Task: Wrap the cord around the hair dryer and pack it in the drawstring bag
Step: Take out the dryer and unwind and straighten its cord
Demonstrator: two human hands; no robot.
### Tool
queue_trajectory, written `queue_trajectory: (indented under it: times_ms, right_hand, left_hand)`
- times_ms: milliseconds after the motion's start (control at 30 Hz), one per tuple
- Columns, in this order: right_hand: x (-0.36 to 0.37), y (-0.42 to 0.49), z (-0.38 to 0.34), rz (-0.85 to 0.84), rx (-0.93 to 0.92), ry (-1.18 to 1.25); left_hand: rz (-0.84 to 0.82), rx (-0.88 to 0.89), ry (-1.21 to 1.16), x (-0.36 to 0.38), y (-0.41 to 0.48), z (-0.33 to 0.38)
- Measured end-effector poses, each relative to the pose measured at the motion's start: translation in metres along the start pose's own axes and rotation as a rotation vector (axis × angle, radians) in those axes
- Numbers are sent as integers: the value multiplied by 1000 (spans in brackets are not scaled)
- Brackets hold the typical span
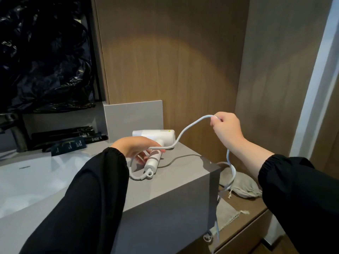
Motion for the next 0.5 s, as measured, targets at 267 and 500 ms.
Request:
queue_trajectory:
  times_ms: [267,500]
  right_hand:
    - [-13,-9,11,-259,339,628]
    - [-7,-59,13,-1056,344,518]
  left_hand:
    - [-188,-2,-27,10,-5,8]
    - [-92,104,-21,20,-10,7]
Point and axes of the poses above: each hand's wrist, its own y-axis towards the middle knuckle, its own x-axis out of the palm, z = x × y, the point moved 7 cm from there along y, towards the middle knuckle, and after that the axes turned 4 degrees about -y, right-handed, at the moved point
